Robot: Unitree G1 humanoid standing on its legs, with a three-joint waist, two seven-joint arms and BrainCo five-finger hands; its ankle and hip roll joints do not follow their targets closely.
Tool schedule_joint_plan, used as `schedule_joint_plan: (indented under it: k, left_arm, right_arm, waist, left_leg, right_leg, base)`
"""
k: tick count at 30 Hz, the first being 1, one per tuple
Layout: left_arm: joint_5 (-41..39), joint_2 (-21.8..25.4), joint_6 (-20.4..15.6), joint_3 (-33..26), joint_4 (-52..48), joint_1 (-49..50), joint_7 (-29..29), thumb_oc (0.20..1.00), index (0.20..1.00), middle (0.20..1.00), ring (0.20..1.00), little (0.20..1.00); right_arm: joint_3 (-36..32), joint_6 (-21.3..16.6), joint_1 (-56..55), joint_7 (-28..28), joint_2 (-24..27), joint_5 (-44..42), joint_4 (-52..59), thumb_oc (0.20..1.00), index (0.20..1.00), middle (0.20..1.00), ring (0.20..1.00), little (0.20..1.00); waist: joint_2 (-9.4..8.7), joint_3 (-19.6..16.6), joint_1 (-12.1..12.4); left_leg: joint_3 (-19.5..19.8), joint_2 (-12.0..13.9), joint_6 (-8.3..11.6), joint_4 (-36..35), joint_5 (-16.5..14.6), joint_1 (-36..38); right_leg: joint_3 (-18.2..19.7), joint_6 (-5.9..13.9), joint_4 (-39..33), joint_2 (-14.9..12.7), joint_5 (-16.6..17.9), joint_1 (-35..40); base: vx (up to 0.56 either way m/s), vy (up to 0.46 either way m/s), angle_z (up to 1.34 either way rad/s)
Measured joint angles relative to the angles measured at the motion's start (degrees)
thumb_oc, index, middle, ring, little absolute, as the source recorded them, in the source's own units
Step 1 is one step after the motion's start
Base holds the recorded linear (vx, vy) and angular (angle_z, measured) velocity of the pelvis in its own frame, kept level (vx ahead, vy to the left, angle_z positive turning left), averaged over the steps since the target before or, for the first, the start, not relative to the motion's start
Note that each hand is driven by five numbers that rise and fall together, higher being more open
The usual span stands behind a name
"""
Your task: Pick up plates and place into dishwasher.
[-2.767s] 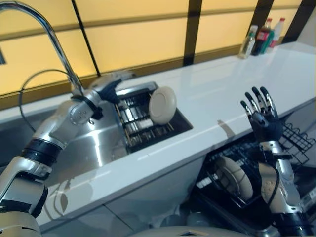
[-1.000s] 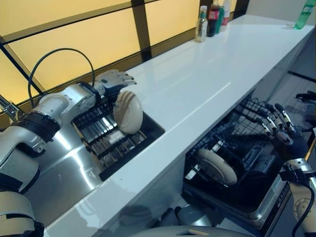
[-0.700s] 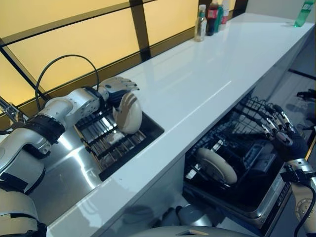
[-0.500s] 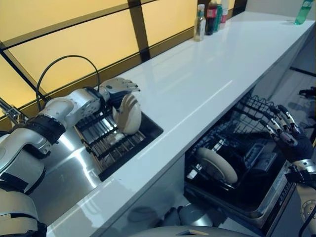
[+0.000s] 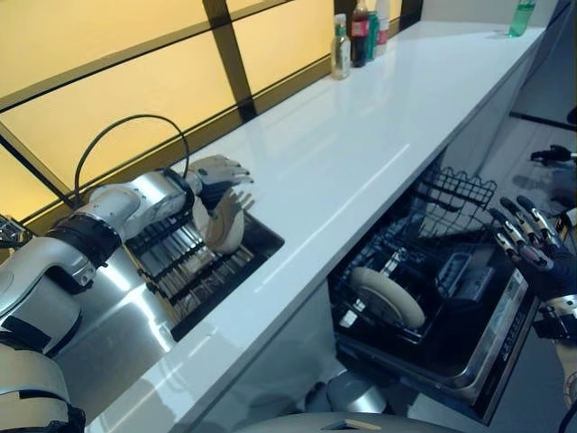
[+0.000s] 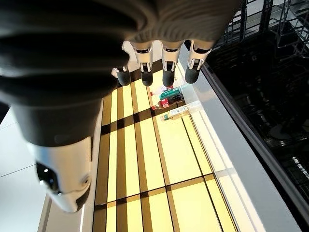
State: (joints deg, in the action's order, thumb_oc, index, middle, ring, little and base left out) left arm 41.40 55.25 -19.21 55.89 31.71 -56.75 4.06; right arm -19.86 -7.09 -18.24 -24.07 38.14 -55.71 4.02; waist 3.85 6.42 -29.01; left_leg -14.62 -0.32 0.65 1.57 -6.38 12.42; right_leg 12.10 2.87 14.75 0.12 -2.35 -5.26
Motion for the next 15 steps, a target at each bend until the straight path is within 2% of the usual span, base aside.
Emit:
schedule_joint_plan:
  k: [9,15]
  left_arm:
    - [7.41,-0.08,1.42,0.02,1.6,4.11,5.4,1.0,1.0,1.0,1.0,1.0]
    - [18.37,-0.31,2.35,0.03,1.97,4.45,8.26,1.0,1.0,1.0,1.0,1.0]
  right_arm:
    - [-0.5,1.84,0.08,-0.87,1.44,0.02,-0.53,1.0,1.0,1.0,1.0,1.0]
    - [-0.75,2.48,-0.14,-1.59,2.97,0.04,-0.95,1.0,1.0,1.0,1.0,1.0]
  waist:
    - [0.33,0.06,-0.06]
    - [0.54,-0.07,-0.16]
  left_leg:
    - [-0.99,0.3,0.52,0.76,-0.49,1.13]
    - [-1.14,0.26,0.55,1.23,-0.64,1.25]
  right_leg:
    - [-0.04,-0.44,1.5,0.26,-0.52,0.14]
    - [-0.32,-0.37,1.67,0.02,-0.45,0.21]
  base:
    - [0.07,0.019,-0.08]
    - [0.03,0.013,-0.03]
